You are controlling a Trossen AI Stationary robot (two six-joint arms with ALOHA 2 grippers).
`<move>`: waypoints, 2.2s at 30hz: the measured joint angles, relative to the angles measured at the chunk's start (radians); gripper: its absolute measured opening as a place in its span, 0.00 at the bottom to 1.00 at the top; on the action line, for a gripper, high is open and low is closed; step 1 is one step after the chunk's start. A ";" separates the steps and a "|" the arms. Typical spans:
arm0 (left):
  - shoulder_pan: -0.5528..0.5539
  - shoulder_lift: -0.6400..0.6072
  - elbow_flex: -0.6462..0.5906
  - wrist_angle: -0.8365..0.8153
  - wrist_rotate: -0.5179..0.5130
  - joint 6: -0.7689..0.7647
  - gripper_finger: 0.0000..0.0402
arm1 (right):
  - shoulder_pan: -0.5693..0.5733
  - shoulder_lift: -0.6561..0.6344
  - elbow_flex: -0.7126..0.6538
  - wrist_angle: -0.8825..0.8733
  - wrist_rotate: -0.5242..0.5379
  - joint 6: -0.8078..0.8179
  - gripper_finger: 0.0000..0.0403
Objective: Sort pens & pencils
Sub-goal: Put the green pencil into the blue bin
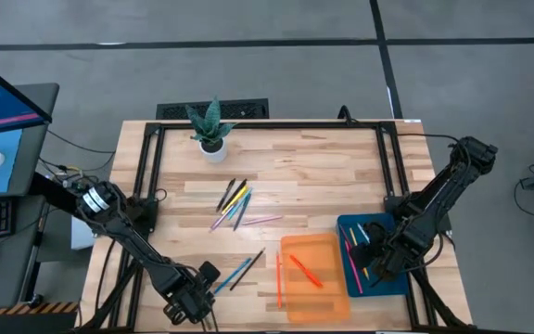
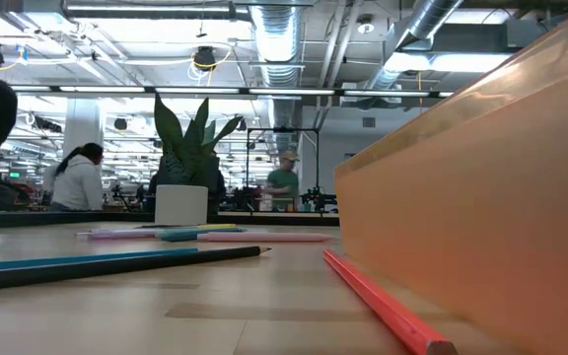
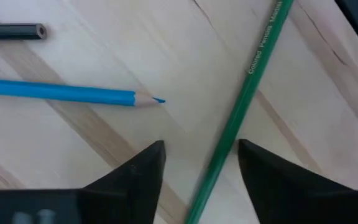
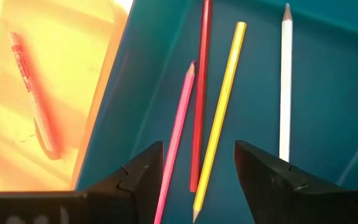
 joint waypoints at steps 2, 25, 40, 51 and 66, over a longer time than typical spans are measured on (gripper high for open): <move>0.000 0.001 0.000 -0.006 -0.007 0.015 0.39 | 0.000 0.000 0.000 0.000 -0.002 -0.006 0.54; 0.071 -0.008 0.079 -0.122 0.028 -0.172 0.01 | 0.000 0.000 0.000 0.011 0.000 -0.043 0.54; 0.108 -0.246 0.186 -0.145 -0.274 -0.352 0.01 | -0.022 -0.133 0.000 0.162 0.323 -0.226 0.54; 0.315 -0.406 0.191 0.278 -0.526 -0.180 0.01 | -0.244 -0.201 0.001 0.700 0.410 -1.026 0.54; 0.500 -0.400 0.191 0.736 -0.484 0.003 0.01 | -0.462 -0.184 0.061 1.143 0.325 -1.599 0.54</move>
